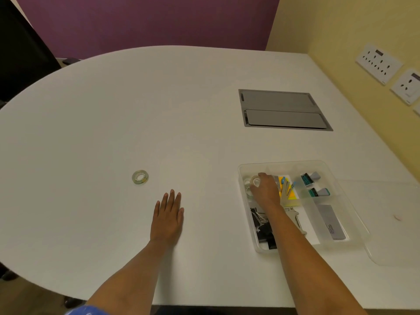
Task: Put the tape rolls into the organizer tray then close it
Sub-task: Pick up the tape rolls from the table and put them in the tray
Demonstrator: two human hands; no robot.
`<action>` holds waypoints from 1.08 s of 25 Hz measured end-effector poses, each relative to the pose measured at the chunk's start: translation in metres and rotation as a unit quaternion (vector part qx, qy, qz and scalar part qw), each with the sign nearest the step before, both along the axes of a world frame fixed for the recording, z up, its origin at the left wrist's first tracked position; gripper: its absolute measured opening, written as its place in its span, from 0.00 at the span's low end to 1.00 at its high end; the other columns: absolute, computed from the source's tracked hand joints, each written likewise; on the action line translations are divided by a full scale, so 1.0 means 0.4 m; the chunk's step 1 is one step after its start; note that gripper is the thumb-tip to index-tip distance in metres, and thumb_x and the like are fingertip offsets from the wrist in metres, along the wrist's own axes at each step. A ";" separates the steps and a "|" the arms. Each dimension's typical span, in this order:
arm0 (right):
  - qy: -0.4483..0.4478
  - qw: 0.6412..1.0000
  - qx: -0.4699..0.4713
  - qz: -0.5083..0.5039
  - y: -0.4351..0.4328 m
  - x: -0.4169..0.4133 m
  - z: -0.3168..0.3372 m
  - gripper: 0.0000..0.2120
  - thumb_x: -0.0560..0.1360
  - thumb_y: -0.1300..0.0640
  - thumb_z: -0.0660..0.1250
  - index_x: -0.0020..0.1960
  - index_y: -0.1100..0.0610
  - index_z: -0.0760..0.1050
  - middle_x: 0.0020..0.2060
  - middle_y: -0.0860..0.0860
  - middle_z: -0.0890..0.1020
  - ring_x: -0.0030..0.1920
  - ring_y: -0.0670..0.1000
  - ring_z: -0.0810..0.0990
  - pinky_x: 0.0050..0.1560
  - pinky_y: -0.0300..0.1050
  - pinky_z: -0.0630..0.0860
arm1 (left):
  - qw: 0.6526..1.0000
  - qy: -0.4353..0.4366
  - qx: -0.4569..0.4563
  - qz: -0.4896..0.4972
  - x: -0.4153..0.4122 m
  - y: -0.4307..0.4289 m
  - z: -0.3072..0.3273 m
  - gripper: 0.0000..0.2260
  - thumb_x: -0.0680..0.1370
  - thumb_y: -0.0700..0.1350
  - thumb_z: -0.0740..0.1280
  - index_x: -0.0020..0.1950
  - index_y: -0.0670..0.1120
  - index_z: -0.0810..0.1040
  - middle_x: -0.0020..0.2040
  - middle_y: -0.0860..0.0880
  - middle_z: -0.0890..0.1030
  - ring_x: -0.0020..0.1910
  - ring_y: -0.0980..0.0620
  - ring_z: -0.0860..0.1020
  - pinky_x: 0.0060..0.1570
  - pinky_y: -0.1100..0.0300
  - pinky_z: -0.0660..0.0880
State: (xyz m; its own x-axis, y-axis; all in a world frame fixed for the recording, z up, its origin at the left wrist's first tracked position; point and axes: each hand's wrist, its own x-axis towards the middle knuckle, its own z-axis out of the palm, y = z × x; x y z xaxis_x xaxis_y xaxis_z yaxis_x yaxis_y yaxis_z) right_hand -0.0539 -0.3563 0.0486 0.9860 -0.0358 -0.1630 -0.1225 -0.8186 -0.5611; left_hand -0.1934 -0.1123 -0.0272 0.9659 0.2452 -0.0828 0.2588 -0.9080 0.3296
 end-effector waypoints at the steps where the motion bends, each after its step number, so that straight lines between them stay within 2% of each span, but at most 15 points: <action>1: 0.000 1.000 0.002 0.002 0.002 0.005 0.000 0.24 0.76 0.61 0.65 0.70 0.63 0.64 0.68 0.61 0.70 0.68 0.60 0.69 0.63 0.51 0.71 | 1.000 0.000 0.000 0.001 0.000 0.000 0.001 0.33 0.72 0.58 0.30 0.77 0.51 0.44 0.78 0.52 0.43 0.76 0.54 0.41 0.75 0.56 0.38; 5: -0.022 0.999 -0.015 0.018 0.007 0.019 0.001 0.23 0.76 0.61 0.65 0.69 0.64 0.66 0.67 0.61 0.70 0.67 0.60 0.69 0.63 0.51 0.71 | 1.000 0.000 0.000 0.001 -0.001 -0.001 0.006 0.33 0.72 0.58 0.30 0.77 0.51 0.44 0.78 0.52 0.43 0.76 0.54 0.41 0.75 0.56 0.38; 10: -0.045 0.998 -0.041 0.032 0.001 0.010 -0.020 0.17 0.77 0.62 0.62 0.65 0.63 0.70 0.63 0.61 0.73 0.64 0.60 0.71 0.59 0.52 0.74 | 1.000 -0.007 0.001 0.000 0.000 0.000 -0.002 0.32 0.73 0.58 0.31 0.76 0.50 0.44 0.78 0.53 0.44 0.76 0.55 0.41 0.75 0.55 0.39; 15: -0.061 0.997 -0.038 0.020 0.010 0.014 -0.019 0.15 0.78 0.64 0.61 0.64 0.62 0.72 0.62 0.61 0.75 0.62 0.60 0.72 0.54 0.52 0.76 | 1.000 -0.015 -0.004 0.002 -0.002 0.003 -0.004 0.31 0.74 0.58 0.32 0.77 0.51 0.45 0.78 0.53 0.44 0.76 0.55 0.42 0.75 0.56 0.39; 19: -0.136 0.990 -0.015 -0.026 0.067 0.005 0.019 0.14 0.77 0.63 0.63 0.62 0.59 0.74 0.60 0.58 0.77 0.62 0.58 0.73 0.51 0.51 0.76 | 1.000 -0.015 0.002 0.000 -0.012 0.013 -0.005 0.30 0.75 0.57 0.33 0.77 0.52 0.45 0.77 0.54 0.43 0.75 0.57 0.41 0.73 0.58 0.36; 22: -0.184 0.983 0.016 0.019 0.145 -0.004 0.045 0.13 0.77 0.63 0.64 0.61 0.58 0.75 0.59 0.57 0.78 0.61 0.56 0.73 0.52 0.50 0.77 | 1.000 -0.018 0.008 -0.004 -0.017 0.032 -0.007 0.30 0.75 0.59 0.32 0.76 0.53 0.44 0.76 0.55 0.42 0.75 0.58 0.40 0.71 0.62 0.31; 25: -0.171 0.982 0.016 0.082 0.241 -0.015 0.052 0.13 0.77 0.62 0.63 0.62 0.58 0.74 0.60 0.56 0.77 0.63 0.55 0.72 0.50 0.49 0.77 | 1.000 -0.030 0.009 -0.007 -0.024 0.056 -0.011 0.34 0.73 0.62 0.25 0.76 0.53 0.44 0.76 0.57 0.41 0.75 0.59 0.40 0.70 0.63 0.30; 27: -0.148 0.980 0.011 0.130 0.311 -0.025 0.047 0.15 0.78 0.60 0.63 0.64 0.58 0.72 0.62 0.55 0.75 0.64 0.55 0.70 0.51 0.49 0.77 | 0.999 -0.038 0.008 -0.014 -0.028 0.077 -0.014 0.34 0.73 0.62 0.25 0.76 0.53 0.46 0.76 0.57 0.43 0.75 0.58 0.42 0.70 0.62 0.31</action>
State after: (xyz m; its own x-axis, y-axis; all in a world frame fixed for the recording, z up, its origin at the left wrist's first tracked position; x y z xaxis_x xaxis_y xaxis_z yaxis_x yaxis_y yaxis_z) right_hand -0.0638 -0.2317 0.0675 0.9655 0.2236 0.1336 0.2597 -0.7874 -0.5591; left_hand -0.2048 -0.0814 -0.0329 0.9756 0.2195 -0.0052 0.2087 -0.9195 0.3331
